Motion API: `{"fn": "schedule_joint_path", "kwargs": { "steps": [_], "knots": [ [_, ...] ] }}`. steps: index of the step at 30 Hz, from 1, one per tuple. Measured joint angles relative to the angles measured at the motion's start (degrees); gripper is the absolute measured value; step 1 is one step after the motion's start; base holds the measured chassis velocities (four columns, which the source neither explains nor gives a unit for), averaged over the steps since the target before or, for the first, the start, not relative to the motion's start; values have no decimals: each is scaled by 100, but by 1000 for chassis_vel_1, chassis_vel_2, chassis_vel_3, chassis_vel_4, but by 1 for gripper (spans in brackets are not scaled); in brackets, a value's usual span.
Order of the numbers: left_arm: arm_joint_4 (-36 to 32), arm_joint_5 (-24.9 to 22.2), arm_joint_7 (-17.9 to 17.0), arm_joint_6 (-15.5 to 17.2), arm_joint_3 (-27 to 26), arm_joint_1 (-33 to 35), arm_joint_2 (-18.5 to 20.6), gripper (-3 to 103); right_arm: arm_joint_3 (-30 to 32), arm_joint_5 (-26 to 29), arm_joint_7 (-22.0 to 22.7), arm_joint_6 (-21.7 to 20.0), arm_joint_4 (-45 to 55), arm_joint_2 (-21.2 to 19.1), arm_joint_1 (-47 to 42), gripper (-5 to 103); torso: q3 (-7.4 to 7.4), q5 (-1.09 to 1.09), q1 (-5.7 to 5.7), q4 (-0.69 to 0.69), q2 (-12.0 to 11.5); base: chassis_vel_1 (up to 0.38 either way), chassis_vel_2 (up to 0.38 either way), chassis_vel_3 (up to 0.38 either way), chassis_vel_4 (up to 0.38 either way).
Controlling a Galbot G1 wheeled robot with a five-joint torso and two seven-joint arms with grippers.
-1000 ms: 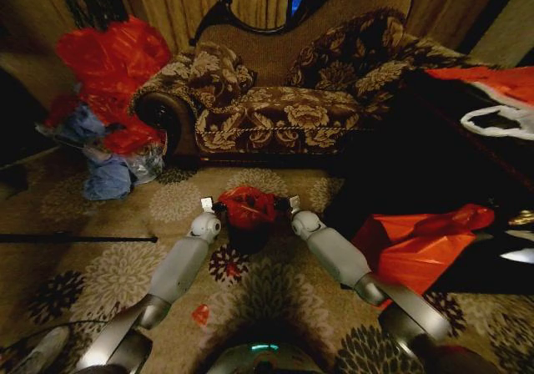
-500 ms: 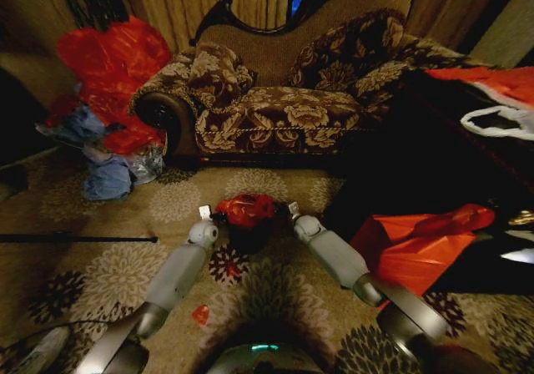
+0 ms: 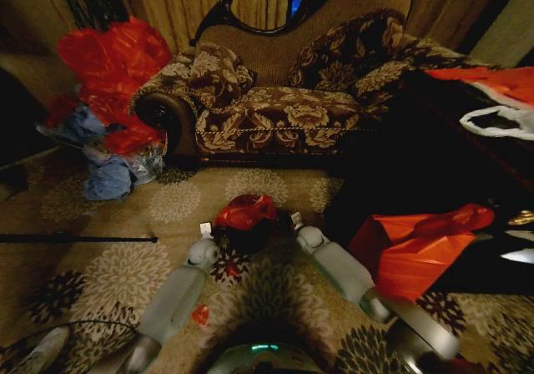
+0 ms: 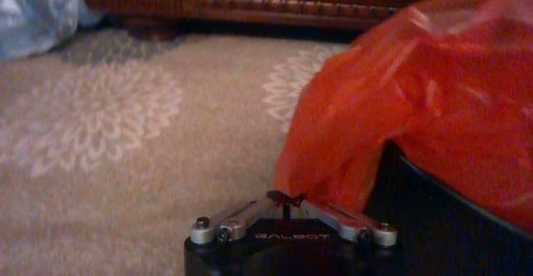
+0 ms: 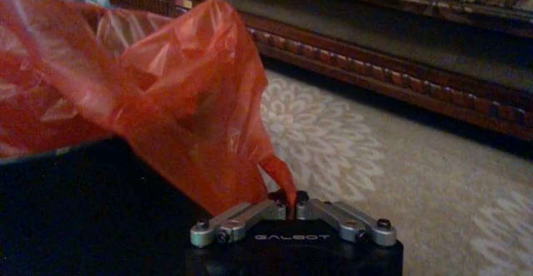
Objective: Place a garbage bag over the trash bin.
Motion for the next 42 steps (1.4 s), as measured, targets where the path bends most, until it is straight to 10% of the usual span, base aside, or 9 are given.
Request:
{"fn": "schedule_joint_path", "kwargs": {
  "steps": [11,23,42],
  "knots": [
    [828,1421,213,-697,109,21,-261,0,273,-101,147,66,-144,280,-351,0,0,0,0,0,0,0,0,0,0],
    [675,1835,170,-949,85,197,-238,1,332,-139,386,33,25,215,-463,-3,1,0,1,1,0,0,0,0,0],
    [-1055,1226,-93,-1110,-229,1578,-39,72,722,166,935,21,1452,-491,-1201,67,0,1,0,0,0,0,0,0,0]
  ]
}}
